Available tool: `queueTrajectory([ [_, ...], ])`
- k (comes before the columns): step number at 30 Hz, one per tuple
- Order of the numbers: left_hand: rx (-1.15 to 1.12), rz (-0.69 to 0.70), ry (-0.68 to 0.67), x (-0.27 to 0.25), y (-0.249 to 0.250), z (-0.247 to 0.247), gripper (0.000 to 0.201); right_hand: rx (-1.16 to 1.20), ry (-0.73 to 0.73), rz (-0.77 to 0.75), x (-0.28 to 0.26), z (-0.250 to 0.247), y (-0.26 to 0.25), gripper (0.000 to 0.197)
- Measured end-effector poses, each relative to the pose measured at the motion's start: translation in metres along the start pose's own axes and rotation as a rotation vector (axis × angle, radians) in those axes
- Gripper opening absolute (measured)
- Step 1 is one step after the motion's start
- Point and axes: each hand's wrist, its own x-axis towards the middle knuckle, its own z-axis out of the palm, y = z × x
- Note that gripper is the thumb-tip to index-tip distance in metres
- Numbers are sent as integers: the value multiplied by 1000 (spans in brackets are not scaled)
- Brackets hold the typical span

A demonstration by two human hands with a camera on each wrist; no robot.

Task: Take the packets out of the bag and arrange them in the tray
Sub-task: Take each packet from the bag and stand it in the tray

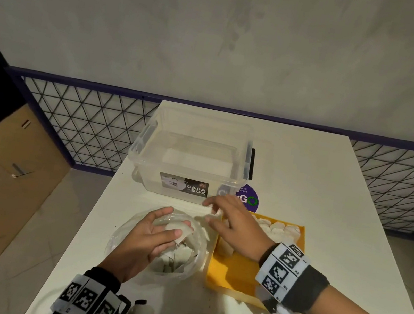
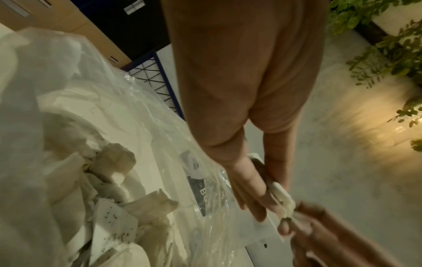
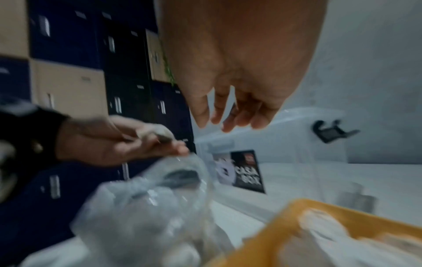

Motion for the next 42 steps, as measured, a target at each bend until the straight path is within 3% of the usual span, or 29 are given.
queueTrajectory([
  [6,218,65,2,-2,8,17,65,153,-225,-32,15,10,-27,26],
  [9,279,93,15,-4,13,16,71,231,-163,-10,17,14,-28,20],
  [14,178,74,55,-2,15,9,60,468,6,104,16,17,-25,13],
  [17,152,114,122,-1,14,6,42,552,24,140,13,17,-22,9],
  [22,208,237,201,1,15,8,46,451,-47,146,8,14,-19,15],
  [25,371,314,138,2,17,16,51,377,-22,71,7,5,-23,23],
  [28,473,353,77,3,17,26,54,282,-15,20,8,-2,-24,17],
  [34,498,396,55,14,11,38,47,200,97,92,0,-19,-11,8],
  [36,635,410,16,16,4,41,34,73,140,127,-4,-26,-4,9],
  [39,1035,447,-8,20,-11,46,19,-53,140,203,-10,-34,8,11],
  [42,1488,476,13,24,-25,51,28,-118,76,307,-17,-37,22,16],
])
